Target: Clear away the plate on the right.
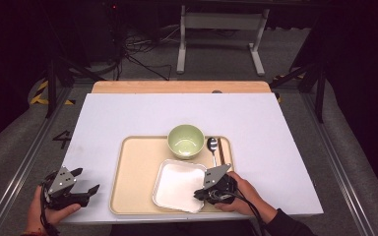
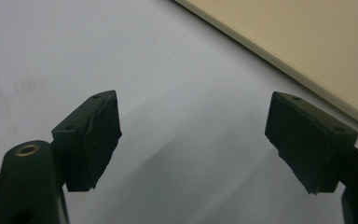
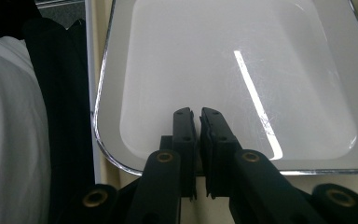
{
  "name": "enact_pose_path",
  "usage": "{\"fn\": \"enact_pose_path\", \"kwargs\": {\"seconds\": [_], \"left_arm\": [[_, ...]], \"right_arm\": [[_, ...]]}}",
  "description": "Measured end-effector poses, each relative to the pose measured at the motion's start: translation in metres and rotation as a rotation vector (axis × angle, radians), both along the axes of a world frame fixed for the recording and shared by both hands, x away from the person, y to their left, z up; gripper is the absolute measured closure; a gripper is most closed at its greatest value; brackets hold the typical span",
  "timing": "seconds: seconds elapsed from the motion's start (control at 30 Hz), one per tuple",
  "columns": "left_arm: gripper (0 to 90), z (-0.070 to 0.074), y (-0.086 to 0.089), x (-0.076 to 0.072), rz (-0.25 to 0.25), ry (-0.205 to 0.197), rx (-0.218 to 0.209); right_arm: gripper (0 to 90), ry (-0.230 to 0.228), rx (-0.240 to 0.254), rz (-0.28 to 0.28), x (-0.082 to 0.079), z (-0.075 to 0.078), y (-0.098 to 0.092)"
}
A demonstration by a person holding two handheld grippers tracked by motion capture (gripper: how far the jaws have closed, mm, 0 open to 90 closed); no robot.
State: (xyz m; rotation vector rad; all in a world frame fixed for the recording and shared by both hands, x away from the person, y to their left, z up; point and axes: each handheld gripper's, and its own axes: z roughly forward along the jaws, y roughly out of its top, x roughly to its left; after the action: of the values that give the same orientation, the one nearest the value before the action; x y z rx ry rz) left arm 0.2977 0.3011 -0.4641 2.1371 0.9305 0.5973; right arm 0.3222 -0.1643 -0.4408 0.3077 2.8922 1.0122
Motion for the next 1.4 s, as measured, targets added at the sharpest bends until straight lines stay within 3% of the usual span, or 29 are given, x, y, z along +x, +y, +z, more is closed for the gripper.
{"fn": "enact_pose_path", "kwargs": {"seconds": [0.33,0.77,1.0,1.4], "left_arm": [[19.2,0.000,-0.001,0.000,-0.004,-0.001,-0.002],[19.2,-0.001,-0.001,0.001,-0.007,0.002,-0.001],[19.3,0.000,-0.001,0.001,-0.009,-0.003,-0.006],[19.3,0.000,-0.002,0.002,-0.013,-0.003,-0.003]], "right_arm": [[80.7,-0.012,-0.010,-0.026,-0.002,0.001,-0.014],[72.6,-0.022,0.021,-0.088,0.002,0.006,-0.028],[68.9,-0.042,0.054,-0.105,0.005,0.012,-0.031],[57.3,-0.115,0.060,-0.135,0.009,0.016,-0.033]]}}
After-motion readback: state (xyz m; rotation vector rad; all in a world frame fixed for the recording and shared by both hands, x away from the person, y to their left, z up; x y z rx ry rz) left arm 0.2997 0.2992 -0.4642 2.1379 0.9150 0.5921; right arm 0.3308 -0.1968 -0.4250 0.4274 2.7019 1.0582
